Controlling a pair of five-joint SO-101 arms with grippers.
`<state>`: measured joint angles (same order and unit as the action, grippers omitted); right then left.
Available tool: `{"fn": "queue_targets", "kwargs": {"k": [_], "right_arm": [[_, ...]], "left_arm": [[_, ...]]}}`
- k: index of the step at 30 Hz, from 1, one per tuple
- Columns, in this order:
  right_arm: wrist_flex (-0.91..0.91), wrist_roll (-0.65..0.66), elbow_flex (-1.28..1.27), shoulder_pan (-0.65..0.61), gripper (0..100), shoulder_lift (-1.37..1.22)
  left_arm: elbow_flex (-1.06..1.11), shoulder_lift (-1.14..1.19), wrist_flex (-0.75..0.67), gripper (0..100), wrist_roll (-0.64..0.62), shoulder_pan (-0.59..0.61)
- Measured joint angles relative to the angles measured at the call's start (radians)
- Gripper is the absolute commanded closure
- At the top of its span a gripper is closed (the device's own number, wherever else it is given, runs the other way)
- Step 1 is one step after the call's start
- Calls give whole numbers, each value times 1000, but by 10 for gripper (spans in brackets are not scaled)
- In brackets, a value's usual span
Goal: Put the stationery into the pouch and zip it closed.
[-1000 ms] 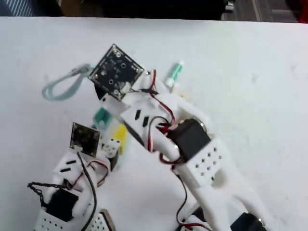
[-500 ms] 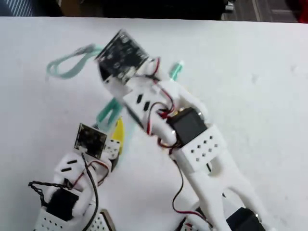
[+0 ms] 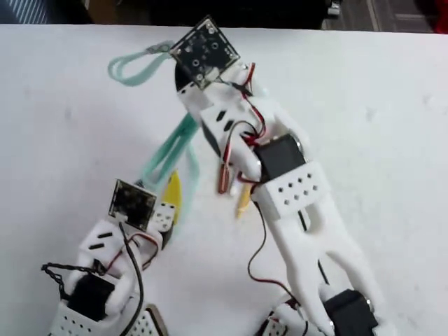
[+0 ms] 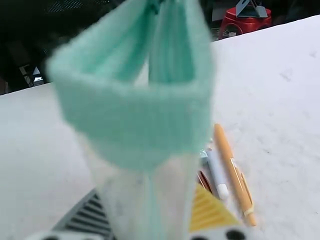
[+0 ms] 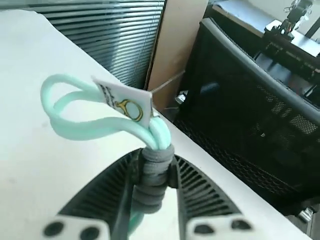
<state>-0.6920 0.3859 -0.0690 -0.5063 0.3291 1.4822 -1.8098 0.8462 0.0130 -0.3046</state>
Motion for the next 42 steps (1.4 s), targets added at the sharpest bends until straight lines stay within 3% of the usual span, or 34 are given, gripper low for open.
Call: {"fn": "queue_targets", "kwargs": {"k": [18,20,26,36,42], "right_arm": [[63,0,0,51,975,-23],[61,0,0,51,930,-23],[-91,0,0,43,654,26],[-278,0,2,20,735,308],[-341,0,3,207,865,290]], "left_arm": [[0,2,-3,978,0,0],[0,2,-3,978,0,0],[0,-6,3,978,2,-5],[0,-6,3,978,5,-6],[0,-6,0,978,2,6]]}}
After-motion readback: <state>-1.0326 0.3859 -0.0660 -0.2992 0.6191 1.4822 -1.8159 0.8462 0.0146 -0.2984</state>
